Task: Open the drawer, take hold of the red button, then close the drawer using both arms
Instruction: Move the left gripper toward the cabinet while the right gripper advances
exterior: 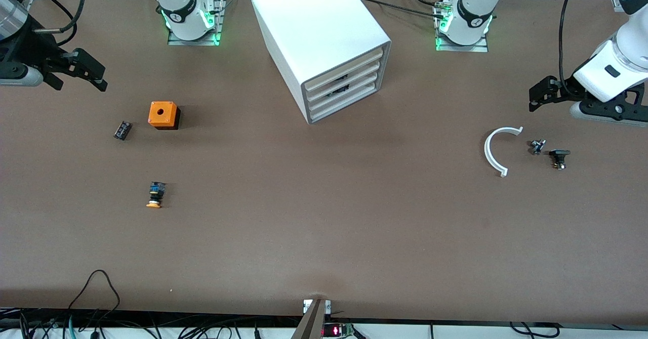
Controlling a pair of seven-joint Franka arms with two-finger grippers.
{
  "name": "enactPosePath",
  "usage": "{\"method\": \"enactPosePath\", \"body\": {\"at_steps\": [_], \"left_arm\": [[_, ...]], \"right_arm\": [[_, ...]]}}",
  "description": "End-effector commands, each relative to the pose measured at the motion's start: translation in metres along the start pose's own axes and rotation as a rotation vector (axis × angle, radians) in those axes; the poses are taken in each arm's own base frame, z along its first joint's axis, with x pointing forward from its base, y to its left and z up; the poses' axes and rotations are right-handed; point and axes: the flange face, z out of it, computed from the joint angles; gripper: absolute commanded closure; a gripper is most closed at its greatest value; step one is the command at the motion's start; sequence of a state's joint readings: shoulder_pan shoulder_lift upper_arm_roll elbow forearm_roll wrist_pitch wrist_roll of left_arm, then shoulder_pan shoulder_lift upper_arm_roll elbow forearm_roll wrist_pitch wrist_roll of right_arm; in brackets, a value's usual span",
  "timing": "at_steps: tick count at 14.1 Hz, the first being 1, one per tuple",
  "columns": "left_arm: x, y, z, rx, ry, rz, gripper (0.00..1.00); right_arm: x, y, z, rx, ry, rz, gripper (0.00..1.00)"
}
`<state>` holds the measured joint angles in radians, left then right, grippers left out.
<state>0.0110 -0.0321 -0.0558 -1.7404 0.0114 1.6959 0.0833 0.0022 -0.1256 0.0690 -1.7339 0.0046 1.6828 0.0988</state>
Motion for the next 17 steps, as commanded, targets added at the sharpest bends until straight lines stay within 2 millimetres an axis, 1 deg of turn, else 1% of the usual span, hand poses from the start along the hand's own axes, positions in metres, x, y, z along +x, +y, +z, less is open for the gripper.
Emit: {"method": "enactPosePath", "body": {"at_steps": [1, 3, 5, 6, 9, 11, 12, 14, 16, 17], "left_arm": [[-0.003, 0.0, -0.007, 0.003, -0.009, -0.008, 0.01], [-0.004, 0.0, -0.007, 0.003, -0.015, -0.01, 0.01], [-0.004, 0.0, -0.007, 0.003, -0.014, -0.011, 0.01], [-0.004, 0.0, -0.006, 0.001, -0.018, -0.012, 0.01], [-0.01, 0.004, -0.001, -0.018, -0.08, 0.001, 0.01], [-0.016, 0.012, 0.011, -0.041, -0.167, 0.012, 0.01], [-0.019, 0.024, 0.017, -0.049, -0.217, 0.035, 0.01], [-0.024, 0.042, 0.024, -0.101, -0.279, 0.064, 0.01], [-0.018, 0.061, 0.039, -0.183, -0.31, 0.1, 0.02], [-0.016, 0.071, 0.047, -0.252, -0.325, 0.107, 0.03]], "right_arm": [[-0.003, 0.003, -0.004, 0.018, 0.002, 0.006, 0.01], [-0.002, 0.006, -0.008, 0.017, 0.004, -0.002, 0.01], [-0.002, 0.004, -0.007, 0.015, -0.001, 0.003, 0.01], [0.0, 0.004, -0.001, 0.016, -0.011, -0.004, 0.01], [0.011, 0.003, 0.033, 0.013, -0.085, -0.01, 0.01], [0.019, -0.003, 0.053, 0.015, -0.114, -0.016, 0.01], [0.024, -0.005, 0.065, 0.015, -0.128, -0.017, 0.01], [0.033, -0.018, 0.083, 0.017, -0.138, -0.03, 0.01], [0.044, -0.038, 0.107, 0.018, -0.143, -0.055, 0.01], [0.052, -0.04, 0.122, 0.022, -0.142, -0.057, 0.01]]}}
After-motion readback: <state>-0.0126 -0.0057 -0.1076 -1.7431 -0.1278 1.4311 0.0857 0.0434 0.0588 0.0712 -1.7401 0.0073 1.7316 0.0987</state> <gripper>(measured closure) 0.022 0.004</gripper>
